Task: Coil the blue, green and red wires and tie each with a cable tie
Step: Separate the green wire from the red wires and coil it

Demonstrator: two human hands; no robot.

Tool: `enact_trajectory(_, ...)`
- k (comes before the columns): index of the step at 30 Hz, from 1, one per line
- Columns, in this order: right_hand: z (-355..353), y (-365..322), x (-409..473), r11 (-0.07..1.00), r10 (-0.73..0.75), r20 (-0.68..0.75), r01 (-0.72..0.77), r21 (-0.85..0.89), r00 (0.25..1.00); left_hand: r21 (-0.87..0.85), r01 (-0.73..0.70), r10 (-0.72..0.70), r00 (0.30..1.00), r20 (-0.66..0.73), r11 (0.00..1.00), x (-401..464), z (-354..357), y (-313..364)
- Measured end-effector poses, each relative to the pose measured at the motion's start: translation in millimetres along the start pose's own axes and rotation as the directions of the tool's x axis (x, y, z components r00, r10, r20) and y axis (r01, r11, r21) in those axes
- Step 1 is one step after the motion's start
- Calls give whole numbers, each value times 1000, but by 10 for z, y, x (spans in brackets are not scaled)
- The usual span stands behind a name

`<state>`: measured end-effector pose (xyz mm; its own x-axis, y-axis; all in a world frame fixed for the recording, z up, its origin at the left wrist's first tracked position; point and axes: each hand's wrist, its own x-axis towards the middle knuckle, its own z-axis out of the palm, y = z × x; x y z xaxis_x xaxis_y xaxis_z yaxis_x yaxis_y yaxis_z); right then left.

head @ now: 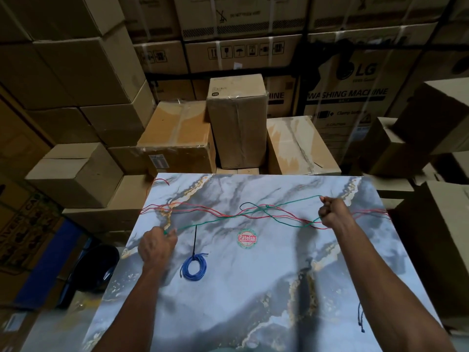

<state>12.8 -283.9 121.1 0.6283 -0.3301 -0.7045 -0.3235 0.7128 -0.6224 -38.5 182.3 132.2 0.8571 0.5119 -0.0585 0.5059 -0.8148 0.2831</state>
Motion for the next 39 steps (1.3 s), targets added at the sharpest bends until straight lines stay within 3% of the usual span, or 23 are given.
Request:
enact_trajectory(4,80,75,-9,992,-70,-111,81,99,991,-54,16,-17,1000,-23,998,-21,66,37)
enact_trajectory(7,212,120,-148,971,-238,-141,239,-16,961,-205,58,-62,998,-16,977,-81,93,132)
enact_trajectory(9,281,58,-300,949,-240,48,245,-198,970,-321,79,-88,996,-14,944,-78,33,254)
enact_trajectory(12,394,-104,-581,869,-31,417,231,-438,908,-474,-20,18,1000,-10,880,-109,-69,468)
enact_trajectory(15,595,-75,-733,762,32,499,302,-573,866,-626,-178,232,973,5,760,-239,-99,678)
enact_trajectory(16,661,-3,-763,695,32,480,325,-641,877,-658,-223,300,954,4,719,-278,-88,738)
enact_trajectory(17,705,82,-777,557,16,437,355,-751,899,-673,-258,353,936,5,693,-331,-113,811)
enact_trajectory(19,695,254,-756,4,-75,336,337,-941,939,-665,-317,428,904,5,677,-413,-177,945)
enact_trajectory(20,684,324,-794,-230,-166,301,260,-938,939,-665,-338,458,889,7,666,-441,-199,991)
enact_trajectory(21,693,364,-854,-316,-269,305,216,-924,913,-669,-333,466,884,22,664,-464,-241,1026)
enact_trajectory(22,723,365,-925,-303,-342,326,225,-926,882,-674,-330,469,883,28,661,-464,-255,1044)
enact_trajectory(24,827,290,-1089,-168,-438,400,364,-916,805,-678,-305,465,883,62,669,-470,-335,1068)
enact_trajectory(27,970,182,-1378,-54,-562,581,674,-737,589,-695,-295,506,855,115,656,-476,-535,1137)
enact_trajectory(29,1070,221,-1637,2,-465,736,832,-555,492,-725,-306,559,818,131,617,-517,-692,1241)
enact_trajectory(31,1117,351,-1833,-4,-333,837,887,-461,434,-809,-222,583,794,175,545,-574,-837,1354)
enact_trajectory(33,1138,455,-1905,19,-238,869,896,-443,435,-896,-8,566,778,274,445,-634,-982,1439)
enact_trajectory(34,1138,470,-1897,91,-199,869,891,-444,453,-916,93,569,758,319,390,-652,-1049,1463)
enact_trajectory(37,1121,469,-1863,394,-178,841,820,-414,510,-923,272,587,713,384,273,-653,-1186,1453)
enact_trajectory(39,1111,412,-1847,627,-212,810,712,-316,547,-891,376,615,648,450,257,-652,-1234,1414)
